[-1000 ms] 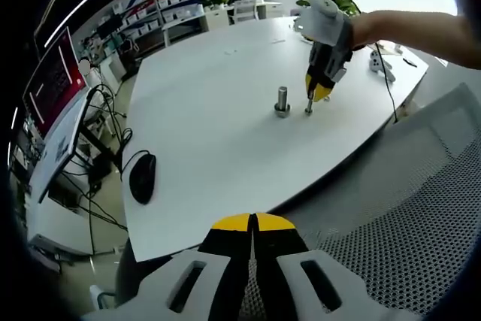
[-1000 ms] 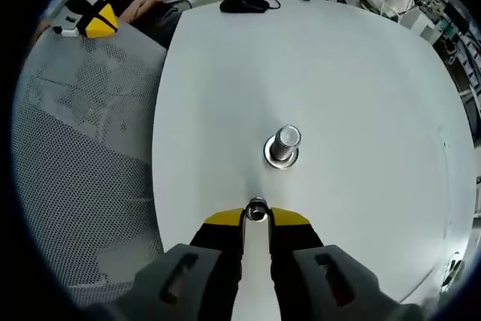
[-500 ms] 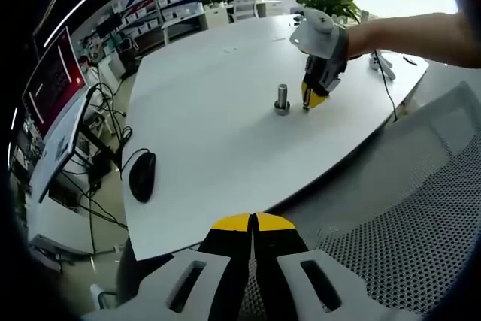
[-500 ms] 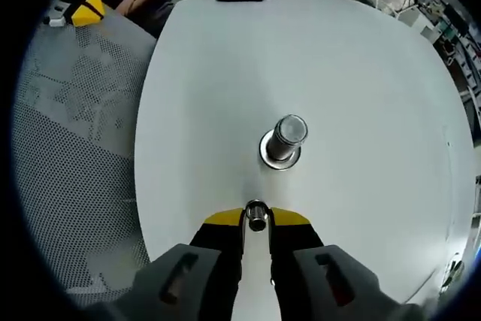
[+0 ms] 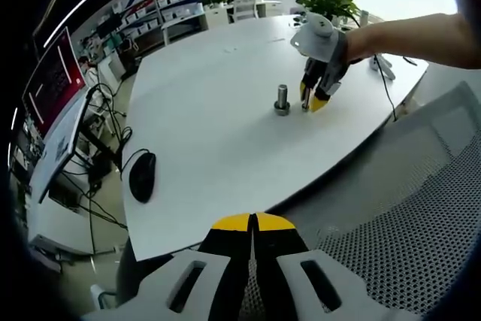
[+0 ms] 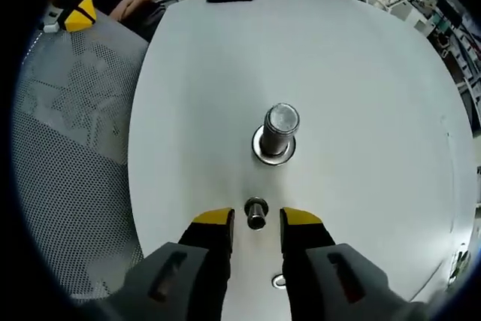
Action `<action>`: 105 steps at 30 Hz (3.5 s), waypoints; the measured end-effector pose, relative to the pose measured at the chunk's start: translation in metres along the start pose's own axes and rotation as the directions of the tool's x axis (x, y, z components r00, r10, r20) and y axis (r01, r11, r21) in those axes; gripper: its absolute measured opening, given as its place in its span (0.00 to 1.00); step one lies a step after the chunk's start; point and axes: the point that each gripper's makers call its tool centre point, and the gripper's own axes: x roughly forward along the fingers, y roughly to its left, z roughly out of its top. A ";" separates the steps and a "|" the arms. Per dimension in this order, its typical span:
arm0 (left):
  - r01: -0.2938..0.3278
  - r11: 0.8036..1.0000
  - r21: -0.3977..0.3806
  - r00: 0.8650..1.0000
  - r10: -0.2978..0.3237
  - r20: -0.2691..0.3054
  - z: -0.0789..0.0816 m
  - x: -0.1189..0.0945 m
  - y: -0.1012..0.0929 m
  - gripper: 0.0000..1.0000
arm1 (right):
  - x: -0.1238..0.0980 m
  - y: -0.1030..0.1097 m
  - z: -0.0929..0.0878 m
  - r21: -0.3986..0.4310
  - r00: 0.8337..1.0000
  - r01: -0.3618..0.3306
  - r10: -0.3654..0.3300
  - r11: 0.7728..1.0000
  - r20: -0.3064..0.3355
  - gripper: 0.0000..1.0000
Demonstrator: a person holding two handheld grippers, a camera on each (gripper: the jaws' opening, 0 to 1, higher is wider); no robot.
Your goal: Place the washer onto the threaded stud by aligning its center hole with the stud, sliding it down to the base, and recovering from edge contact or off-axis alignment until the washer reaches the visible bottom stop.
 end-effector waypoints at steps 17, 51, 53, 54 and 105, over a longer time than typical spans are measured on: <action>0.002 1.000 -0.001 1.000 -0.002 -0.006 -0.001 0.000 -0.001 0.00 | -0.024 0.001 -0.045 0.238 0.988 0.037 -0.071 0.971 0.134 0.31; -0.010 1.000 -0.003 1.000 0.010 0.020 0.003 -0.002 0.001 0.00 | -0.015 -0.019 -0.072 0.147 0.993 0.066 -0.050 0.987 -0.106 0.23; -0.007 1.000 -0.001 1.000 0.007 0.020 0.003 -0.001 0.001 0.00 | -0.015 -0.019 -0.072 0.156 0.992 0.069 -0.052 0.985 -0.111 0.22; -0.006 1.000 0.000 1.000 0.006 0.020 0.003 -0.001 0.001 0.00 | -0.015 -0.019 -0.071 0.180 0.993 0.079 -0.062 0.980 -0.102 0.22; -0.007 1.000 0.005 0.999 0.007 0.041 0.006 -0.003 0.000 0.00 | -0.035 -0.010 -0.049 0.363 0.991 0.062 -0.101 0.930 0.087 0.14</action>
